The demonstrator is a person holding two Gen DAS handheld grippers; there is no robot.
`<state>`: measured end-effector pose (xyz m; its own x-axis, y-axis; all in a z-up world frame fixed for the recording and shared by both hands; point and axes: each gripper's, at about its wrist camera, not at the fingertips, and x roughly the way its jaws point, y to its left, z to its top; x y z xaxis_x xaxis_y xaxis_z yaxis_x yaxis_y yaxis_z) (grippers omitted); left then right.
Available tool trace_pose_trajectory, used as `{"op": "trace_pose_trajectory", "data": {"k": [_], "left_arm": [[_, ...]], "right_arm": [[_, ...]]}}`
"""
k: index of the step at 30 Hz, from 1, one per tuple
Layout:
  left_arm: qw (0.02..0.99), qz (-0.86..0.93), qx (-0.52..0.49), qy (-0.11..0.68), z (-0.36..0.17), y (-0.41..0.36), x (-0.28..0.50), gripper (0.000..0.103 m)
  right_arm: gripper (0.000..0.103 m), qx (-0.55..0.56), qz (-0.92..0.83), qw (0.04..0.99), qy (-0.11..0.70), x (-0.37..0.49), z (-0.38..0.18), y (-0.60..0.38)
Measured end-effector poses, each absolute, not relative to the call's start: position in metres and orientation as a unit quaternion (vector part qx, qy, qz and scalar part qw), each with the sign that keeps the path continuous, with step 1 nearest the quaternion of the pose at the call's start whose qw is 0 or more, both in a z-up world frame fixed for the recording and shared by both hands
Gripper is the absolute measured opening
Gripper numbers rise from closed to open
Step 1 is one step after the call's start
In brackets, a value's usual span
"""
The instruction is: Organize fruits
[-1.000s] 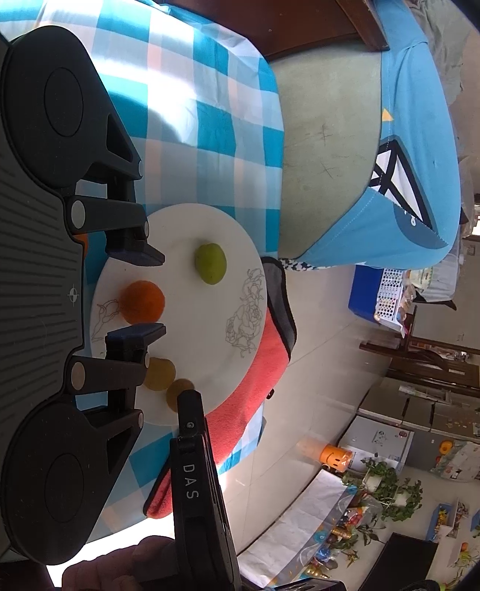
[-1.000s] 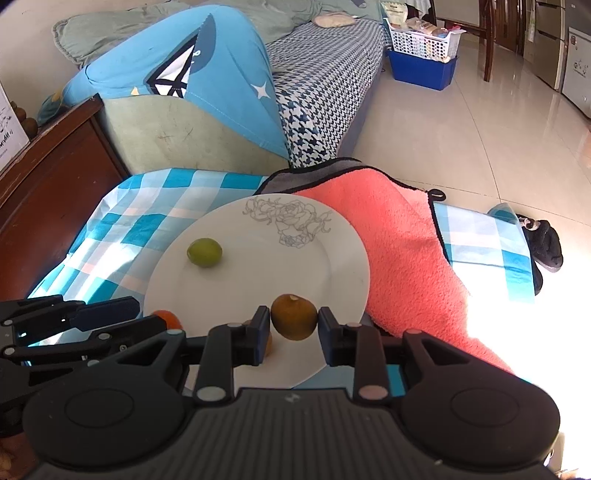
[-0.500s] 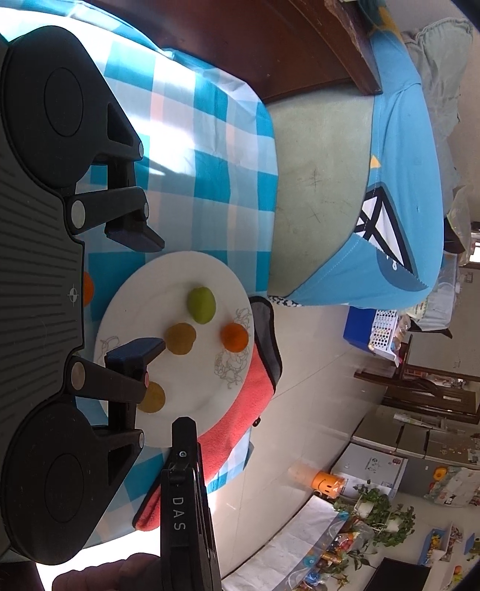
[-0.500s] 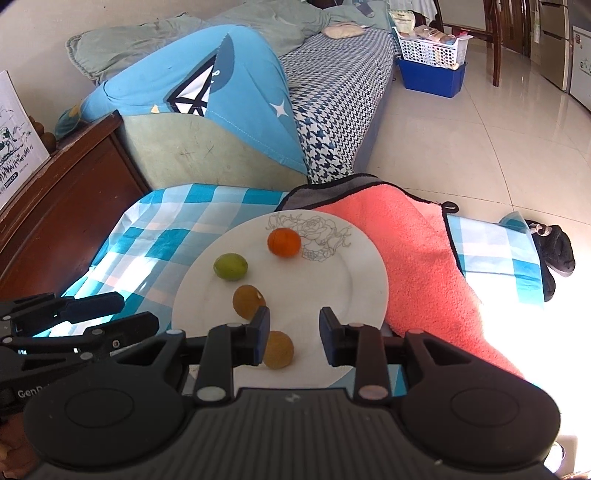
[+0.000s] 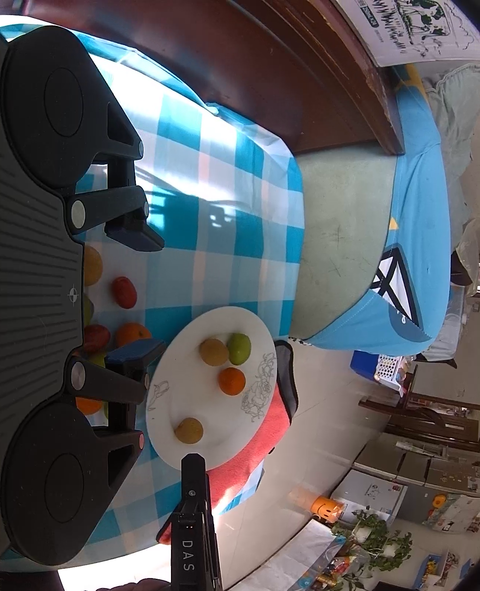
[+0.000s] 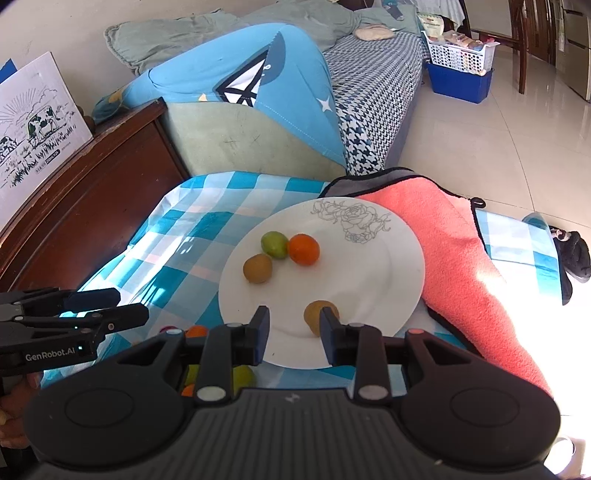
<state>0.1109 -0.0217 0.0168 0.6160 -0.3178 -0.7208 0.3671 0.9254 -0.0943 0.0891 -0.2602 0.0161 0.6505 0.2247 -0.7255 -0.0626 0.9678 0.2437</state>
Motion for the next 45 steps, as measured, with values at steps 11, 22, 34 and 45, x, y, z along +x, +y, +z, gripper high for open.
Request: {"op": "trace_pose_trajectory", "data": {"k": [11,22,34,45], "left_arm": [[0.89,-0.196,0.042,0.409,0.007,-0.001,0.074,0.054],[0.88,-0.223,0.069,0.413,-0.005,-0.003,0.047,0.054],[0.869,-0.241,0.088,0.424,-0.019,-0.006,0.039,0.054],[0.868,-0.234,0.095,0.428,-0.028,-0.01,0.042,0.054]], "right_arm": [[0.032,0.093,0.116,0.892,0.427,0.062,0.004,-0.234],[0.032,0.078,0.151,0.875,0.453,0.044,-0.012,-0.21],[0.035,0.086,0.149,0.871,0.46,0.048,-0.02,-0.204],[0.04,0.089,0.146,0.869,0.464,0.057,-0.025,-0.199]]}}
